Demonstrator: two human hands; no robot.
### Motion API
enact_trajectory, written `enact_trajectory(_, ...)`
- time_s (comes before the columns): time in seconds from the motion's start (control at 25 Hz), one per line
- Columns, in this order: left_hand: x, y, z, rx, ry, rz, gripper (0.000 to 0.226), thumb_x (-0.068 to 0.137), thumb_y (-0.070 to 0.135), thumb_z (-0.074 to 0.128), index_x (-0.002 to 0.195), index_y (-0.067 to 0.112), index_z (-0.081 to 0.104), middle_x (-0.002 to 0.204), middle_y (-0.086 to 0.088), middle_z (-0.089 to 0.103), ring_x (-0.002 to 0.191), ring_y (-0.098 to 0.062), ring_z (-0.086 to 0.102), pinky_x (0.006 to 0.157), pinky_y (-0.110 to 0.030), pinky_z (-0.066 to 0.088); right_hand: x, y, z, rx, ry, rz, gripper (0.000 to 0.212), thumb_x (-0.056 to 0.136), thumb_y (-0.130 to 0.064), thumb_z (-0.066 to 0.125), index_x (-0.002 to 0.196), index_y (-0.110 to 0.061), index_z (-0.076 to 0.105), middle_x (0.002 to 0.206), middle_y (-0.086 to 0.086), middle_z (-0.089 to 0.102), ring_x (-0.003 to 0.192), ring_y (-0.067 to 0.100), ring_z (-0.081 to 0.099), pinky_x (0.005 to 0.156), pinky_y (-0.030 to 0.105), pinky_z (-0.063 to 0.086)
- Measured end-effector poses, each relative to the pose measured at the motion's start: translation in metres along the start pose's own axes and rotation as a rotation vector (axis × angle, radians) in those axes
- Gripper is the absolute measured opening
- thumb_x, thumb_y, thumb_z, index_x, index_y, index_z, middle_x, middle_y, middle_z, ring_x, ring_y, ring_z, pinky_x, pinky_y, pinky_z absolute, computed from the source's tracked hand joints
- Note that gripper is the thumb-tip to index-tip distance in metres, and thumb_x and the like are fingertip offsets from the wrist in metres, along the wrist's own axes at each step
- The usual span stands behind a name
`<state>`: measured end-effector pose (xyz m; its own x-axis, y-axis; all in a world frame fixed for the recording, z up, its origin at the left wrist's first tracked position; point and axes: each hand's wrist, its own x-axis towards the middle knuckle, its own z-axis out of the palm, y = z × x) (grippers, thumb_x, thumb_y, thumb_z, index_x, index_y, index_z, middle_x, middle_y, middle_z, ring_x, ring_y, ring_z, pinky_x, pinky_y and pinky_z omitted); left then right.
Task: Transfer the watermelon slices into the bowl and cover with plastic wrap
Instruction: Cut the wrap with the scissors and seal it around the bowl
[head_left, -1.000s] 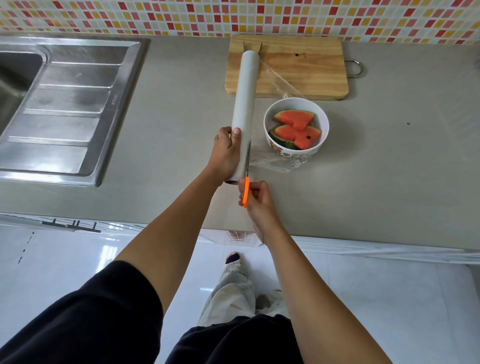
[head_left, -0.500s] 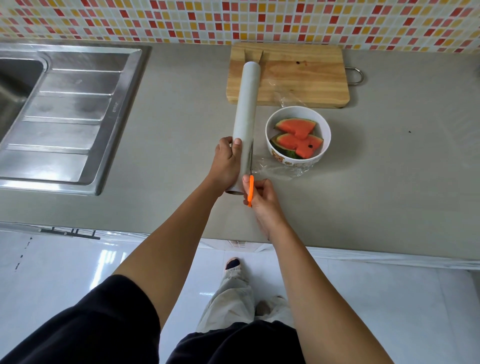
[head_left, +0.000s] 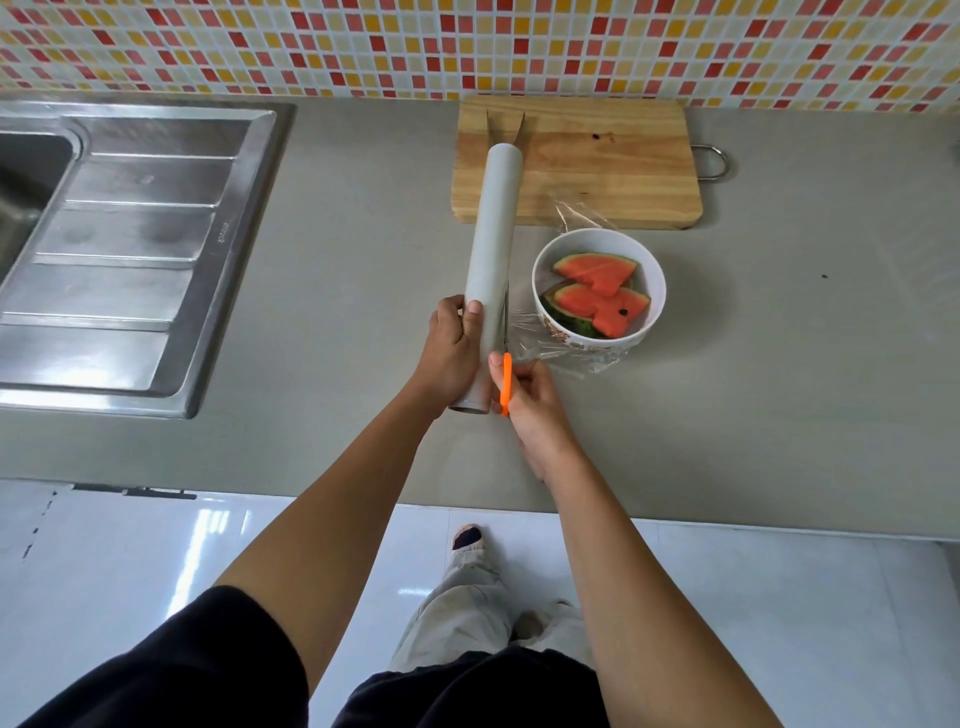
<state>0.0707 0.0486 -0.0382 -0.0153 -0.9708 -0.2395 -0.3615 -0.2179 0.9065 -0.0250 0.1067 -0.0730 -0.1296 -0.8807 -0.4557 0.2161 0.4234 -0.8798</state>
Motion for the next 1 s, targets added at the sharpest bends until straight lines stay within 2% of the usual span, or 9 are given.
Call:
enact_trajectory(0.16, 0.0, -0.002, -0.001, -0.021, -0.008, 0.008, 0.038, 0.102, 0.028, 0.032, 0.124, -0.002, 0.04, 0.12, -0.017, 0.051, 0.106, -0.024, 0.052, 0.092, -0.041, 0.046, 0.006, 0.0, 0.001, 0.016, 0.012, 0.008, 0.035, 0.074, -0.049, 0.066, 0.078, -0.02, 0.048, 0.072, -0.004, 0.059, 0.063, 0.004, 0.059, 0.065, 0.022, 0.047)
enact_trajectory(0.32, 0.0, -0.008, -0.002, -0.03, -0.029, -0.004, 0.039, 0.101, 0.03, 0.032, 0.124, 0.0, 0.041, 0.121, -0.014, 0.051, 0.11, -0.025, 0.052, 0.095, -0.038, 0.044, 0.011, 0.0, 0.002, 0.015, 0.034, -0.006, 0.03, 0.078, -0.045, 0.066, 0.077, -0.021, 0.048, 0.061, -0.014, 0.055, 0.054, -0.006, 0.054, 0.054, 0.012, 0.042)
enact_trajectory(0.48, -0.001, -0.017, -0.003, -0.005, -0.056, -0.021, 0.042, 0.101, 0.032, 0.032, 0.128, 0.001, 0.039, 0.129, -0.018, 0.047, 0.119, -0.027, 0.048, 0.101, -0.045, 0.04, 0.015, -0.006, 0.006, 0.045, 0.053, -0.003, 0.031, 0.075, -0.046, 0.067, 0.079, -0.02, 0.05, 0.069, -0.007, 0.057, 0.066, 0.006, 0.055, 0.068, 0.024, 0.043)
enact_trajectory(0.56, 0.0, -0.018, -0.003, -0.016, -0.057, -0.018, 0.041, 0.101, 0.031, 0.032, 0.127, 0.001, 0.039, 0.128, -0.016, 0.047, 0.116, -0.025, 0.05, 0.099, -0.041, 0.042, 0.017, -0.011, 0.008, 0.044, 0.053, -0.005, 0.034, 0.072, -0.049, 0.068, 0.08, -0.02, 0.05, 0.075, -0.003, 0.058, 0.072, 0.011, 0.055, 0.073, 0.03, 0.045)
enact_trajectory(0.64, 0.0, -0.017, -0.005, -0.043, -0.056, -0.014, 0.039, 0.101, 0.031, 0.032, 0.125, 0.001, 0.04, 0.122, -0.012, 0.049, 0.107, -0.02, 0.051, 0.089, -0.032, 0.044, 0.014, -0.012, 0.008, 0.033, 0.046, 0.003, 0.035, 0.073, -0.049, 0.067, 0.081, -0.02, 0.05, 0.075, -0.004, 0.058, 0.073, 0.011, 0.056, 0.075, 0.031, 0.045)
enact_trajectory(0.76, 0.004, -0.013, -0.007, -0.045, -0.057, -0.015, 0.038, 0.101, 0.033, 0.032, 0.124, 0.004, 0.041, 0.116, -0.006, 0.049, 0.101, -0.015, 0.05, 0.082, -0.025, 0.041, -0.001, -0.002, 0.005, -0.021, 0.026, 0.038, 0.04, 0.07, -0.053, 0.066, 0.083, -0.019, 0.05, 0.067, -0.011, 0.061, 0.064, 0.002, 0.057, 0.068, 0.021, 0.045)
enact_trajectory(0.88, 0.011, -0.012, -0.011, 0.026, -0.06, -0.004, 0.042, 0.101, 0.035, 0.03, 0.127, 0.004, 0.04, 0.122, -0.007, 0.046, 0.112, -0.02, 0.048, 0.091, -0.03, 0.04, -0.019, 0.016, 0.001, -0.026, 0.005, 0.1, 0.037, 0.074, -0.049, 0.066, 0.083, -0.018, 0.049, 0.055, -0.019, 0.064, 0.053, -0.004, 0.054, 0.053, 0.009, 0.043)
enact_trajectory(1.0, 0.014, -0.013, -0.012, 0.066, -0.077, -0.022, 0.045, 0.101, 0.037, 0.029, 0.13, 0.004, 0.039, 0.13, -0.01, 0.043, 0.118, -0.021, 0.044, 0.099, -0.034, 0.038, -0.027, 0.023, 0.0, 0.018, -0.016, 0.123, 0.032, 0.077, -0.045, 0.067, 0.083, -0.019, 0.049, 0.054, -0.022, 0.063, 0.051, -0.006, 0.055, 0.051, 0.007, 0.043)
